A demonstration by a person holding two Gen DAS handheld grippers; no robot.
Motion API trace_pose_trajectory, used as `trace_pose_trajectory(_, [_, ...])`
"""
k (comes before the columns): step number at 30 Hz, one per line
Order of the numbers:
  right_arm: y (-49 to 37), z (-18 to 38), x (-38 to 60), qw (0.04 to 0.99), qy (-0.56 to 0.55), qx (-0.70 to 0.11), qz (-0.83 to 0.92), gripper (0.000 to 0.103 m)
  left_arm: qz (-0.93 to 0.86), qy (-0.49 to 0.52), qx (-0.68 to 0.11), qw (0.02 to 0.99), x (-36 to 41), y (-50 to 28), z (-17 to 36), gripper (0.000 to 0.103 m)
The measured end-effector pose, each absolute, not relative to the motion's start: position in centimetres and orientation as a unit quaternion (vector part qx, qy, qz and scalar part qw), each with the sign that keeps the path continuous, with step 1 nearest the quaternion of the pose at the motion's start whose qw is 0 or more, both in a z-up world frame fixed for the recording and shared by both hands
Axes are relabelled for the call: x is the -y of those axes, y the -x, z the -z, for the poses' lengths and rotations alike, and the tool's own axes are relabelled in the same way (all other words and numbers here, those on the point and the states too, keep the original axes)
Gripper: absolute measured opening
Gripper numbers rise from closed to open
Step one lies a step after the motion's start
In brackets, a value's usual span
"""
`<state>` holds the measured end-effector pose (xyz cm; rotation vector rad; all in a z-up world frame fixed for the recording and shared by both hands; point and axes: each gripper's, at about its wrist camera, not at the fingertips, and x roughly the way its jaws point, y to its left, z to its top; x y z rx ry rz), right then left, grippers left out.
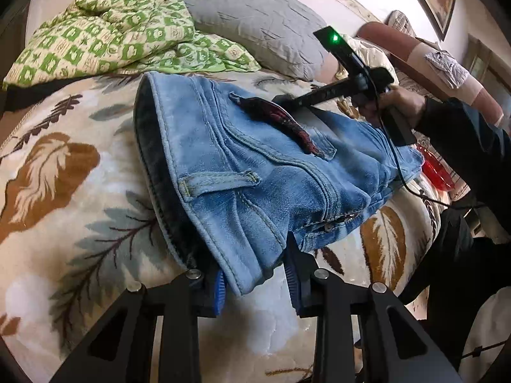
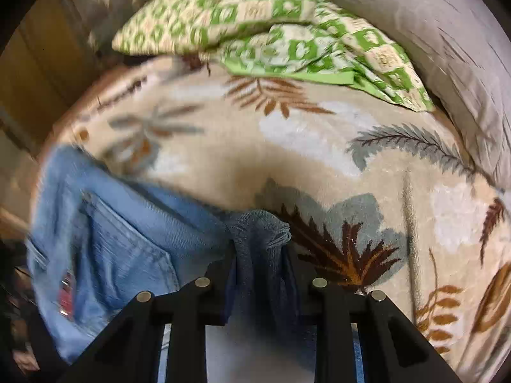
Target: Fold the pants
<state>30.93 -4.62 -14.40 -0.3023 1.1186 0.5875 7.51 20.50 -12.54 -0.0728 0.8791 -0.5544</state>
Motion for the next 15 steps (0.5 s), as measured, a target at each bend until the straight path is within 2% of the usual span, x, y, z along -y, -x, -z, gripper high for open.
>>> trace_pose_trajectory(3, [-30.5,14.9,4.3,0.800,0.138,-0.521,-0.262,0.027,0.264,0.041,-0.422,0.866,-20.5,-7.7,12.6,0.034])
trace_pose_trajectory(4, [-30.3,14.9,4.5,0.800,0.135,-0.522,-0.262,0.032,0.262,0.041,-0.424,0.866,-20.5,-7.8,12.6,0.040])
trace_pose_trajectory(6, [-30.2,14.5,5.2,0.803,0.136,-0.520,-0.256,0.057,0.258,0.043,-0.427,0.866,-20.5,-7.6,12.3,0.050])
trace_pose_trajectory(7, [-30.5,14.2,5.3,0.807,0.139,-0.520,-0.242,0.073,0.254,0.035,-0.428,0.867,-20.5,-7.4,11.8,0.063])
trace_pose_trajectory(9, [-30.5,12.9,6.6,0.820,0.116,-0.508,-0.236,0.074,0.225,0.011,-0.422,0.878,-20.8,-6.7,10.6,0.082])
trace_pose_trajectory(12, [-28.0,9.7,9.9,0.849,0.055,-0.468,-0.239,0.079,0.197,-0.002,-0.404,0.893,-21.5,-6.2,8.1,0.089])
trace_pose_trajectory(15, [-23.5,7.5,13.0,0.877,0.027,-0.424,-0.223,0.089,0.180,0.016,-0.408,0.895,-21.6,-7.2,5.6,0.103])
